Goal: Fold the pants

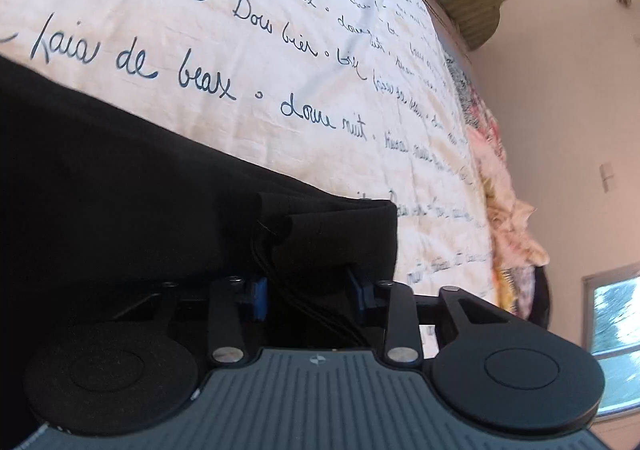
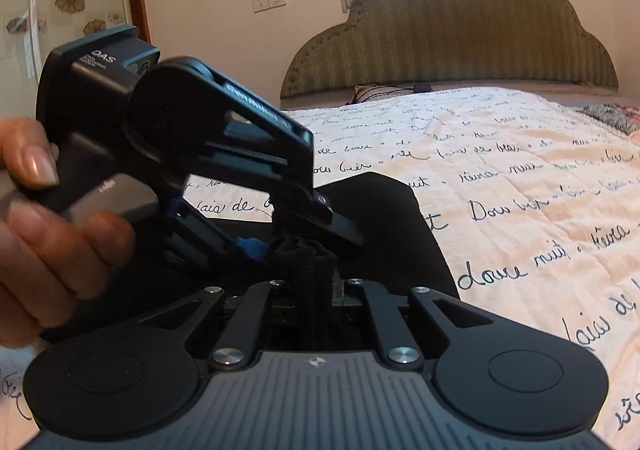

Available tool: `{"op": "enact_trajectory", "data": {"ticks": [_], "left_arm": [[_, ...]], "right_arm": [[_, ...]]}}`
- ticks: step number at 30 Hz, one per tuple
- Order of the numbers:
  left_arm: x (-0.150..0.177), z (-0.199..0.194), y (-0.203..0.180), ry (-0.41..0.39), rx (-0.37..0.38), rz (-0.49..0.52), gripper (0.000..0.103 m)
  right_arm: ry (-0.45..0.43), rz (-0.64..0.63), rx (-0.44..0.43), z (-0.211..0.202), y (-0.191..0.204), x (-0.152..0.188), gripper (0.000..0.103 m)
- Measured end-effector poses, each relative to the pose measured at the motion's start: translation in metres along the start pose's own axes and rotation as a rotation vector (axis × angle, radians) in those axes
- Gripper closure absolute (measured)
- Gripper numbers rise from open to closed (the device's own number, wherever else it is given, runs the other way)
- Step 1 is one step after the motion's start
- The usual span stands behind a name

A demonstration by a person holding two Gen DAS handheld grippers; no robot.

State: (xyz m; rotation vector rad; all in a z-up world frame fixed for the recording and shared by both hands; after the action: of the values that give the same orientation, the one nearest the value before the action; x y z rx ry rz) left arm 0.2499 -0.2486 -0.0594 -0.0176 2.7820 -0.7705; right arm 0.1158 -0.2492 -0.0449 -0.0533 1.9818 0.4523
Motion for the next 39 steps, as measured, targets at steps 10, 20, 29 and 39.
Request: {"op": "enact_trajectory", "data": {"ticks": [10, 20, 29, 39], "left_arm": [[-0.003, -0.037, 0.029, -0.084, -0.023, 0.063, 0.097], [-0.027, -0.132, 0.171, -0.204, -0.124, -0.087, 0.097], [-0.013, -0.147, 0.212, -0.217, -0.098, -0.145, 0.097], [-0.010, -0.147, 0.220, -0.213, -0.054, -0.155, 0.096]], "right_arm": [[-0.216, 0.143, -0.068, -0.085, -0.001, -0.002, 0.042], [-0.156, 0.128, 0.020, -0.099, -0.011, 0.001, 0.037], [0.108, -0.403, 0.074, -0.029, 0.085, 0.021, 0.037], [0.204, -0.583, 0.030, -0.019, 0.114, 0.028, 0.037]]}}
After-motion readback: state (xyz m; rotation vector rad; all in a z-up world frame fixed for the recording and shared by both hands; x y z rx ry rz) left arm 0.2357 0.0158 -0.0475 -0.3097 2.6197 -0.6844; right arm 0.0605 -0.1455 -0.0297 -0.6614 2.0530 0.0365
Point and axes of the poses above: each gripper's, at about its wrist camera, not at the fingertips, and z roughly the way its jaws point, y to its left, x to its underside, the point moved 5 cm from there along z, roughly the way its jaws point, and after that the axes turned 12 degrees about -x, right-handed, at the moved point
